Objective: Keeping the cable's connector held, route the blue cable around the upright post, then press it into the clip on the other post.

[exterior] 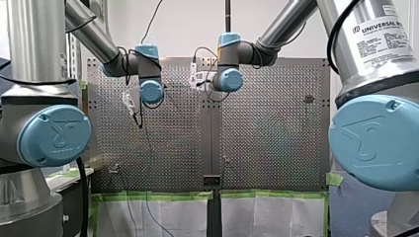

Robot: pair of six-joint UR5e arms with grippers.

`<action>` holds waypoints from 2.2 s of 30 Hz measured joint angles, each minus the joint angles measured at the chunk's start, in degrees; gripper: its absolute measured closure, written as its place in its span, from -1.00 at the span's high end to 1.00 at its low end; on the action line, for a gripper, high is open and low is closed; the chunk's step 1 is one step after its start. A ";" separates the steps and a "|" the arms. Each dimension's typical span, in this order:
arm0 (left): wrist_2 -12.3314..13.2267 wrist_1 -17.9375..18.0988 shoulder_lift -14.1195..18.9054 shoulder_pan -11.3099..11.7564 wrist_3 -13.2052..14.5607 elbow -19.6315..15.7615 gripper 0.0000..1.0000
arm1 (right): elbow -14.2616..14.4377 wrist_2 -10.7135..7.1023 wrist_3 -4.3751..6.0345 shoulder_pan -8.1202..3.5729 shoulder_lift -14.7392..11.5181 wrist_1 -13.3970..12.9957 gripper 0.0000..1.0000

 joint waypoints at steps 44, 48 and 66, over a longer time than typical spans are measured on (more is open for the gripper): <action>15.02 -21.34 5.48 16.31 1.19 15.80 -1.00 | -23.73 -5.03 3.68 -1.72 2.10 14.41 -1.00; 16.11 -22.34 3.41 18.65 0.91 18.13 -1.00 | -25.21 -5.51 3.70 -1.76 3.75 14.44 -1.00; 18.15 -24.36 -3.76 21.23 0.66 29.08 -1.00 | -28.71 -6.29 3.47 -2.91 10.07 14.31 -1.00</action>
